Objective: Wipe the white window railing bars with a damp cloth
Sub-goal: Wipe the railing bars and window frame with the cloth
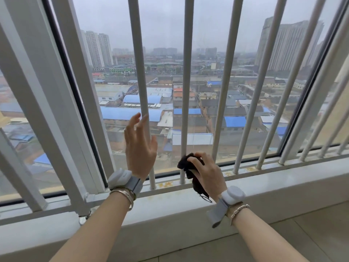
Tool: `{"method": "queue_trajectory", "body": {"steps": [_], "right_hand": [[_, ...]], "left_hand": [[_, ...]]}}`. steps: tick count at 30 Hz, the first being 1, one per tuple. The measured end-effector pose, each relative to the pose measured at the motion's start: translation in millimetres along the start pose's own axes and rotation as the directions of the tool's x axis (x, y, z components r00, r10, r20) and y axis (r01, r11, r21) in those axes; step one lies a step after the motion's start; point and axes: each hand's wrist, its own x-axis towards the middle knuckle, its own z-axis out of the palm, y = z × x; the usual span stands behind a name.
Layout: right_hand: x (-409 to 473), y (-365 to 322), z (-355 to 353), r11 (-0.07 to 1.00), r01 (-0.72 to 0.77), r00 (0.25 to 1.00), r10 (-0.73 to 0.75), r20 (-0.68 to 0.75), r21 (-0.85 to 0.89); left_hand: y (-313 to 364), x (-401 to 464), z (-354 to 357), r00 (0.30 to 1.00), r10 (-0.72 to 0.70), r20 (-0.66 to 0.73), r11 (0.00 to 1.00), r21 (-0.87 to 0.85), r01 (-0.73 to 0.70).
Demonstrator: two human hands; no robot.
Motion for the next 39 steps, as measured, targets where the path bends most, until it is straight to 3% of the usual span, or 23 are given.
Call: {"method": "queue_trajectory", "body": {"steps": [2,6,13,23,29,39], "right_hand": [[25,6,-29,0.999,-0.031,0.991,0.028,-0.135,-0.024],[75,16,-76,0.995,-0.103,0.957,0.095,-0.272,-0.015],[151,36,-144,0.989,-0.15,0.925,0.135,-0.354,-0.014],[262,54,-210,0.987,-0.157,0.826,0.117,-0.552,-0.026],[302,59,-217,0.989,-0.092,0.855,0.018,-0.518,-0.117],[291,55,-197,0.998,-0.049,0.923,0.027,-0.385,-0.048]], "left_hand": [[16,14,2,0.998,0.068,-0.014,0.998,-0.002,-0.068],[42,47,13,0.99,0.138,-0.022,0.99,-0.031,-0.138],[89,124,34,0.998,-0.02,0.064,0.975,-0.218,0.034],[103,172,46,0.998,0.048,0.027,0.973,-0.227,-0.04],[97,174,48,0.996,0.075,0.039,0.98,-0.187,-0.066],[93,175,51,0.994,0.109,0.014,0.973,-0.205,-0.104]]}}
